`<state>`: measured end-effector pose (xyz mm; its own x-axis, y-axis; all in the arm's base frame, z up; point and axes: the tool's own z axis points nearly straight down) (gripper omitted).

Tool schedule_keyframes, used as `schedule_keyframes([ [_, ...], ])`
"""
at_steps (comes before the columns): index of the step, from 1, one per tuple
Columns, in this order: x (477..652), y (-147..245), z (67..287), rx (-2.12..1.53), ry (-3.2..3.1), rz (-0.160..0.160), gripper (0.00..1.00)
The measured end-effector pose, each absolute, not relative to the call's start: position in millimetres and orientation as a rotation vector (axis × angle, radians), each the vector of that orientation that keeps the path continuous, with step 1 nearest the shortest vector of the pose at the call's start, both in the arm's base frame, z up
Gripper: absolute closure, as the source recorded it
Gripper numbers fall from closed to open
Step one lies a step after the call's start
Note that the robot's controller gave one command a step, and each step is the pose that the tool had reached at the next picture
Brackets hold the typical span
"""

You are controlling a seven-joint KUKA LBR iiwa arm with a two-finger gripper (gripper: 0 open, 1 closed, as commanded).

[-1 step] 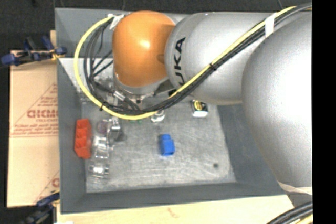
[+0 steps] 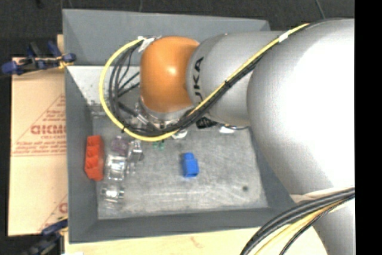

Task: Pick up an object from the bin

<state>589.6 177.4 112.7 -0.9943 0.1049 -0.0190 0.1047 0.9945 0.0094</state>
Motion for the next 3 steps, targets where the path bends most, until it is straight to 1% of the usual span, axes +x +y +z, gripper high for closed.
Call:
schedule_keyframes([
  [3,589.5,178.3,113.2,0.062,3.122,0.015,0.0],
])
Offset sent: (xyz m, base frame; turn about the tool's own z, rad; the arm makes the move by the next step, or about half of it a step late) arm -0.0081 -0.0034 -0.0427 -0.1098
